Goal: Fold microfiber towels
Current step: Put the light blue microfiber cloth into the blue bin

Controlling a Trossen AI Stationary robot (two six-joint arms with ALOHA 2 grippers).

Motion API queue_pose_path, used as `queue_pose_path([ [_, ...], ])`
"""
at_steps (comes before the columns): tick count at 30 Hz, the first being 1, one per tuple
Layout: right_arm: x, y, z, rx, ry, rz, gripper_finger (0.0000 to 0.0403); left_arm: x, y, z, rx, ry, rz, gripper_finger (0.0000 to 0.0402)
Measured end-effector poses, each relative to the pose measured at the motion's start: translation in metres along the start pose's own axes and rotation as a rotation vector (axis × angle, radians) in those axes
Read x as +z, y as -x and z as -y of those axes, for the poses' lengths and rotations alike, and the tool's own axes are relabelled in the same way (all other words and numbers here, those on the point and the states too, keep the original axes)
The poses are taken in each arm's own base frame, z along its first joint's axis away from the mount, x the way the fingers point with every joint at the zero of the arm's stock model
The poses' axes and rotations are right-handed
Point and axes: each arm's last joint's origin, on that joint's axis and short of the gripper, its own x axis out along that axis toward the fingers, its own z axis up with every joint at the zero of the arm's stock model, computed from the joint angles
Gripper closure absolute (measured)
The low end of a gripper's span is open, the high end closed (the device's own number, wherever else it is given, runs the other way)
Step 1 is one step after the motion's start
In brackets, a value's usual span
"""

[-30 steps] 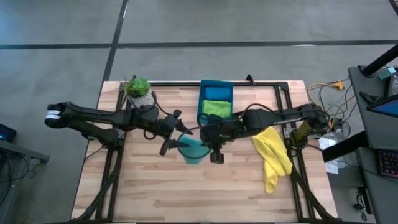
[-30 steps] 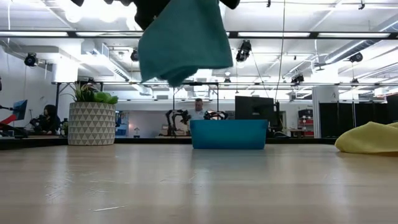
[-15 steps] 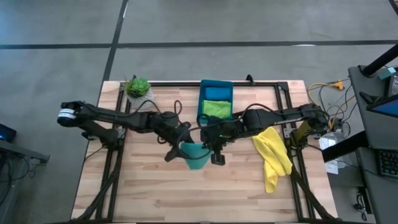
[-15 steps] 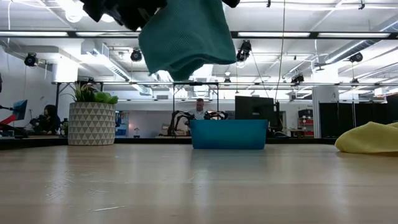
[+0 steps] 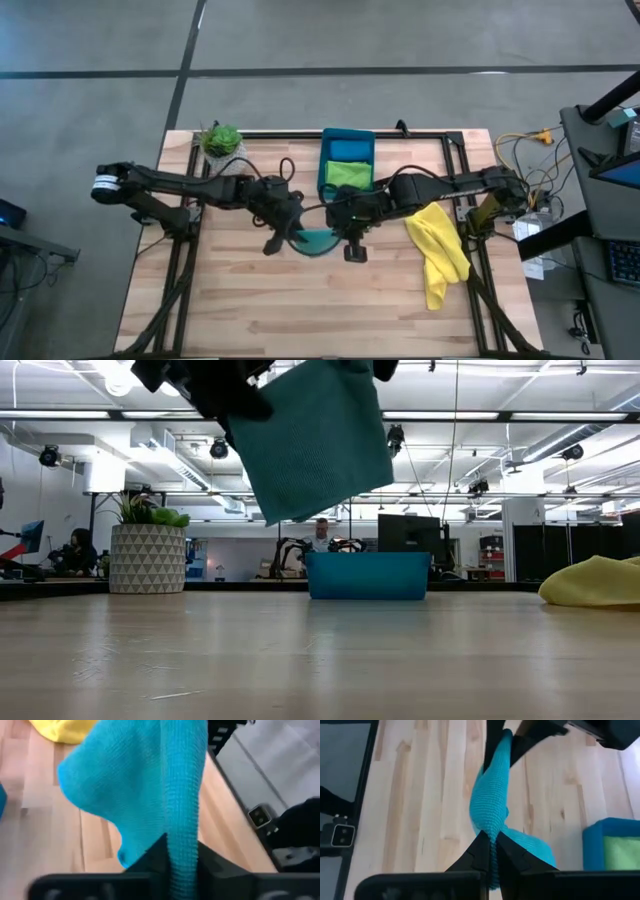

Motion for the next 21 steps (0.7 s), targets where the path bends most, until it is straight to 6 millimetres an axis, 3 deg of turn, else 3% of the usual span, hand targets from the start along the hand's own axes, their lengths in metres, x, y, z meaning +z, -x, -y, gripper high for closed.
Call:
queue_pose_path([
  [2, 0.0, 0.0, 0.003, -0.006, -0.007, 0.001, 0.0394, 0.0, 0.001, -0.001, 0.006, -0.017, -0.012, 0.0392],
  [7, 0.001, 0.0, 0.015, -0.068, -0.027, 0.001, 0.0394, 0.005, 0.009, -0.004, 0.138, -0.046, -0.051, 0.0398],
  [14, -0.004, 0.003, 0.046, -0.235, -0.058, -0.056, 0.0394, 0.043, 0.043, -0.009, 0.437, -0.185, -0.032, 0.04],
  [21, -0.009, 0.014, 0.092, -0.315, -0.008, -0.098, 0.0394, 0.057, 0.06, -0.044, 0.579, -0.171, -0.023, 0.0401],
])
